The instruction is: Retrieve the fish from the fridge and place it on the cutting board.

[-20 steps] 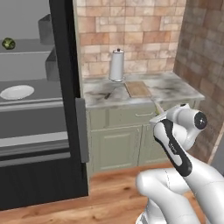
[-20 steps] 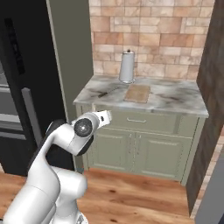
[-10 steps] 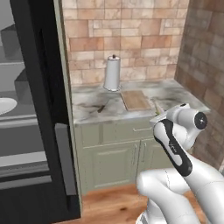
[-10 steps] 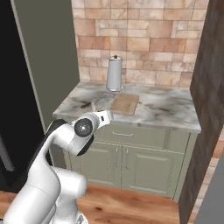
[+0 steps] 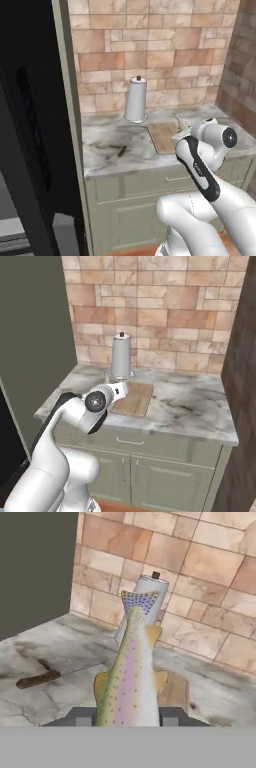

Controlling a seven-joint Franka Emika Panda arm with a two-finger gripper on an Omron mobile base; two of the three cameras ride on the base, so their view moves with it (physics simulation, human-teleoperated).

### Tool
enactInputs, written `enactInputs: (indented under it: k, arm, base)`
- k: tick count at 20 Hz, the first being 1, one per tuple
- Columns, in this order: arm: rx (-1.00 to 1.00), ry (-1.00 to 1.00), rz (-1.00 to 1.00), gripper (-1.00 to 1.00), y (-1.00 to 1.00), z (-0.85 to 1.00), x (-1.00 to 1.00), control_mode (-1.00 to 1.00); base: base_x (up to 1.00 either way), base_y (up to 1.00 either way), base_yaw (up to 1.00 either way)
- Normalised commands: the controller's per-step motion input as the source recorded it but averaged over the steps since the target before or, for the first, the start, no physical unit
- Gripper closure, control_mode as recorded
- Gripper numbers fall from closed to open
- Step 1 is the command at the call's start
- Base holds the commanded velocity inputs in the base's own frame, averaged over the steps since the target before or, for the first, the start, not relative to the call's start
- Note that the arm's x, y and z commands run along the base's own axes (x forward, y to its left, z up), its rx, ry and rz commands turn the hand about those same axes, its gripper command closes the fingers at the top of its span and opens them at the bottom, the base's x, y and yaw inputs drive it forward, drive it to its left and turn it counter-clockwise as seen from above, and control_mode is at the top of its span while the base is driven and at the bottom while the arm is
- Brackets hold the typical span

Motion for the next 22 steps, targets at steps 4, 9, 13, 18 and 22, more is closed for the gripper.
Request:
enactInputs:
  k: [4,9,13,18,22]
  arm:
    - [0.0,0.0,0.0,1.0,0.0,0.0,0.0,1.0]
    - [0.0,0.0,0.0,1.0,0.0,0.0,0.0,1.0]
    - [0.0,0.0,0.0,1.0,0.0,0.0,0.0,1.0]
    - [0.0,0.0,0.0,1.0,0.0,0.0,0.0,1.0]
    - [0.0,0.0,0.0,1.0,0.0,0.0,0.0,1.0]
  base:
    - [0.81,-0.14,0.0]
    - [0.54,-0.07,0.0]
    - [0.32,-0.04,0.0]
    - [0.21,0.0,0.0]
    - [0.15,0.0,0.0]
